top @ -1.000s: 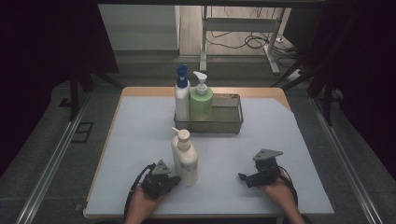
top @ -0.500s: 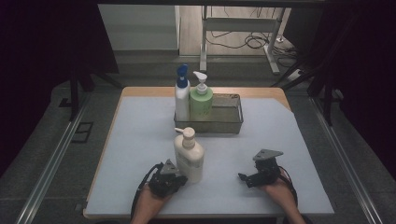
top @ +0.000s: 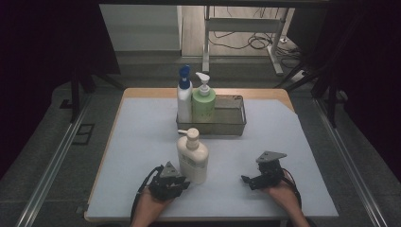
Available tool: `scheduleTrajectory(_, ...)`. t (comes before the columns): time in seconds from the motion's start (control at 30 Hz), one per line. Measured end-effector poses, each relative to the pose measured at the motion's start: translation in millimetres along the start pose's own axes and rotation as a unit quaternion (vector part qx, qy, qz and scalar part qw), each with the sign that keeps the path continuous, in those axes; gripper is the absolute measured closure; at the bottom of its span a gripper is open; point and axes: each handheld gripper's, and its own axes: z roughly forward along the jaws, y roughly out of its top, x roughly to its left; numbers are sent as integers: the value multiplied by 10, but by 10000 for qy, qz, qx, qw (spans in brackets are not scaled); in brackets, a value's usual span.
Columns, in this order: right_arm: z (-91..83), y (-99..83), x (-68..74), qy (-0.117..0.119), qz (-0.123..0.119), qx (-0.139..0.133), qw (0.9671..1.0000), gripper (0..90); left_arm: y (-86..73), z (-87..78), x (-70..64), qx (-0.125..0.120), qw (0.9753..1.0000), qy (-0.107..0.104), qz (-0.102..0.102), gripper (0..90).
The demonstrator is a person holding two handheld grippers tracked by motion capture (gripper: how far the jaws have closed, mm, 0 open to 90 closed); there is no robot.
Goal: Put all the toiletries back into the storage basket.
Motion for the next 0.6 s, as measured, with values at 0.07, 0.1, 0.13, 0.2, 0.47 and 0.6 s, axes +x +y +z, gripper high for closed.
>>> scheduleTrajectory(0.07,0,2,0,4,-3,7,10000,0,-47,-60,31,-73,9999,81,-117,608)
scheduleTrajectory(0.1,0,2,0,4,-3,7,10000,0,-47,-60,31,-73,9999,81,-117,596)
scheduleTrajectory(0.13,0,3,0,3,-4,12,10000,0,-62,-78,44,-76,9998,107,-127,596)
scheduleTrajectory(0.2,-1,7,0,7,-3,28,10000,0,-103,-125,76,-99,9995,274,-140,519)
scheduleTrajectory(0.47,-3,19,5,-5,24,62,10000,0,-186,-218,122,-132,9971,728,-168,294)
scheduleTrajectory(0.6,-15,25,18,-3,-24,81,10000,0,-223,-264,145,-126,9943,1048,-137,180)
